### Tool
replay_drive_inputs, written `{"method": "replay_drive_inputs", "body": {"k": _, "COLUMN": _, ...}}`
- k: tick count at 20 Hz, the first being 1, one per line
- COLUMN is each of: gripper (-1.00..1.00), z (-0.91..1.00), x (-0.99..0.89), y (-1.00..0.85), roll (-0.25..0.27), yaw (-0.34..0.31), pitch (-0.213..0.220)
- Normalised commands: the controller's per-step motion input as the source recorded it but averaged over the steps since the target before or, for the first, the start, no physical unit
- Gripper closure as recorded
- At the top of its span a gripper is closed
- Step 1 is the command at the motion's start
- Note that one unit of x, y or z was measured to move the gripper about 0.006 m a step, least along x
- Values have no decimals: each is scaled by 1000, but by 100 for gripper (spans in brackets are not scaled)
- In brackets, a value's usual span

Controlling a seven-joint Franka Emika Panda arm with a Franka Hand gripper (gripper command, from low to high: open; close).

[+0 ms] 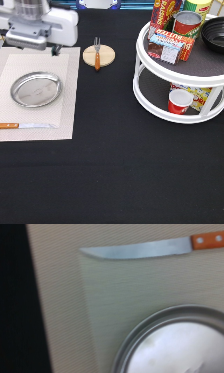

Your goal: Arrange plate and fork

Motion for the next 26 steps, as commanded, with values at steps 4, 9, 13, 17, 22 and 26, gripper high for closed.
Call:
{"method": "replay_drive_inputs", "body": {"k": 4, "gripper": -100, "z": -26, "x": -706, "y": 717, "roll": 20, "yaw": 32, "pitch": 4}}
{"method": "replay_drive_inputs", "body": {"k": 9, "gripper": -100, "z": -93, "x": -806, "y": 638, "roll": 13, "yaw": 3, "pitch": 57}}
{"method": "replay_drive_inputs", "body": {"k": 13, "gripper": -100, "z": -164, "x": -955, "y": 599, "roll": 0, "yaw": 0, "pitch": 38}}
{"method": "replay_drive_inputs", "body": {"k": 17, "gripper": -100, "z": -401, "x": -996, "y": 554, "roll": -1, "yaw": 0, "pitch": -11}}
{"method": "replay_drive_inputs", "body": {"k": 22, "gripper": -100, "z": -662, "x": -999, "y": 466, "roll": 0, "yaw": 0, "pitch": -88}}
{"method": "replay_drive_inputs", "body": {"k": 26, "gripper": -100, "z": -834, "x": -969, "y": 384, "roll": 0, "yaw": 0, "pitch": -132}}
